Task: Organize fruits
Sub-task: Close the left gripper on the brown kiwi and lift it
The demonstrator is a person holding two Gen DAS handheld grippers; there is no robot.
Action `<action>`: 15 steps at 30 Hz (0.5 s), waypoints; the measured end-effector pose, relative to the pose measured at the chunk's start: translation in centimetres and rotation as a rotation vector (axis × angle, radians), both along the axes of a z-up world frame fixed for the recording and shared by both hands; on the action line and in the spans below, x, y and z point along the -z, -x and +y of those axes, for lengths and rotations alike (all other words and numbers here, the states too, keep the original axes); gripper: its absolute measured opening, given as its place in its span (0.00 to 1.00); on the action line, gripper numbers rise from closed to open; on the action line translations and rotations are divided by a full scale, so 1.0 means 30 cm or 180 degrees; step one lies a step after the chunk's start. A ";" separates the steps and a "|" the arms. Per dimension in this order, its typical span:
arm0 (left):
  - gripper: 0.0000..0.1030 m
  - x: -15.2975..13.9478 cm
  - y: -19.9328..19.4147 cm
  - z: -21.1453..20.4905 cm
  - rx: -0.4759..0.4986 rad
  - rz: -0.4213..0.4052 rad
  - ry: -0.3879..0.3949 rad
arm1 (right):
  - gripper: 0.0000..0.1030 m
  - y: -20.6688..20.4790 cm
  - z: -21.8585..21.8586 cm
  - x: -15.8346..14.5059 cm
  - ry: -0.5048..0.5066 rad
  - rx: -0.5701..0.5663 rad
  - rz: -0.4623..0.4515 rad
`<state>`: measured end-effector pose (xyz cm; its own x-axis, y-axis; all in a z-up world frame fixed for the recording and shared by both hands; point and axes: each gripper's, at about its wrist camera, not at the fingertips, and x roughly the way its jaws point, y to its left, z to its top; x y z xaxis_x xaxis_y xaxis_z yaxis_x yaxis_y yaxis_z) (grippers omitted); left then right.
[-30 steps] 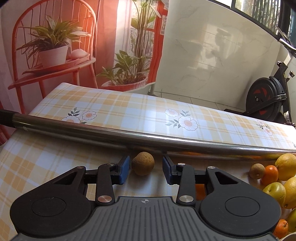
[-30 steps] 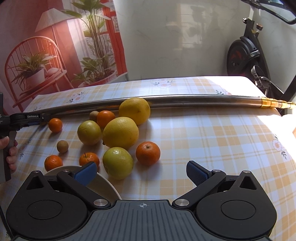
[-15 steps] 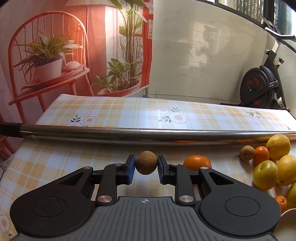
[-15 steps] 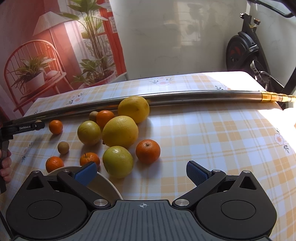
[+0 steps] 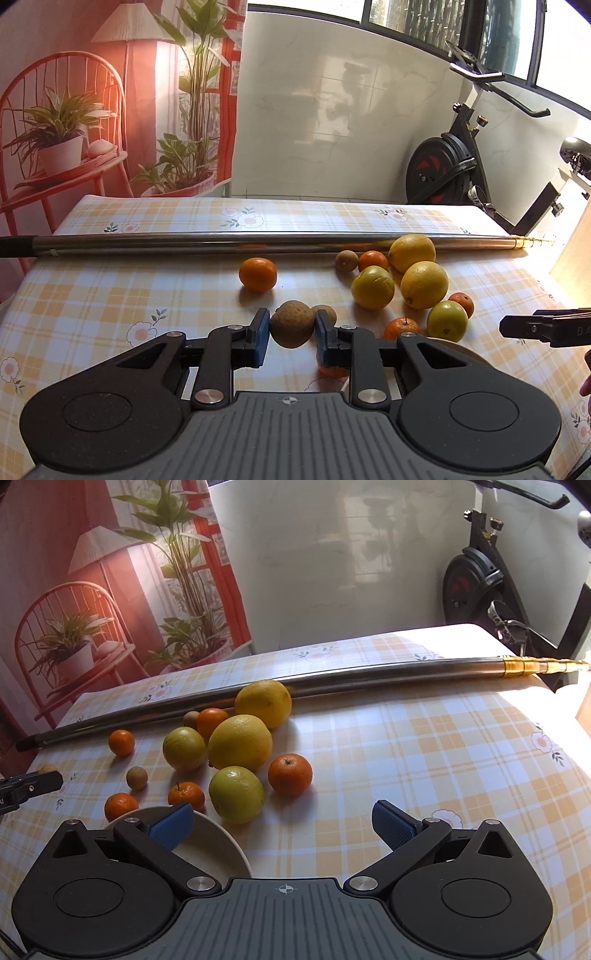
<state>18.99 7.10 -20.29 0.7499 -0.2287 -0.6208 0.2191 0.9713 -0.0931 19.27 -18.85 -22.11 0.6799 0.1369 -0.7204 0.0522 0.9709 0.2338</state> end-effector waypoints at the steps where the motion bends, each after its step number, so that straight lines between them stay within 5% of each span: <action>1: 0.27 -0.003 0.024 -0.016 0.0018 -0.0014 0.0000 | 1.00 0.008 -0.003 0.001 -0.0011 0.0012 -0.0001; 15: 0.27 -0.002 0.139 -0.089 -0.0099 0.0032 0.0144 | 0.99 0.125 -0.016 -0.035 0.0001 0.0003 -0.0234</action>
<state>14.83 4.44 -20.24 0.7509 -0.2335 -0.6178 0.1877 0.9723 -0.1392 15.51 -19.34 -21.07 0.7310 0.1360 -0.6686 0.0360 0.9709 0.2368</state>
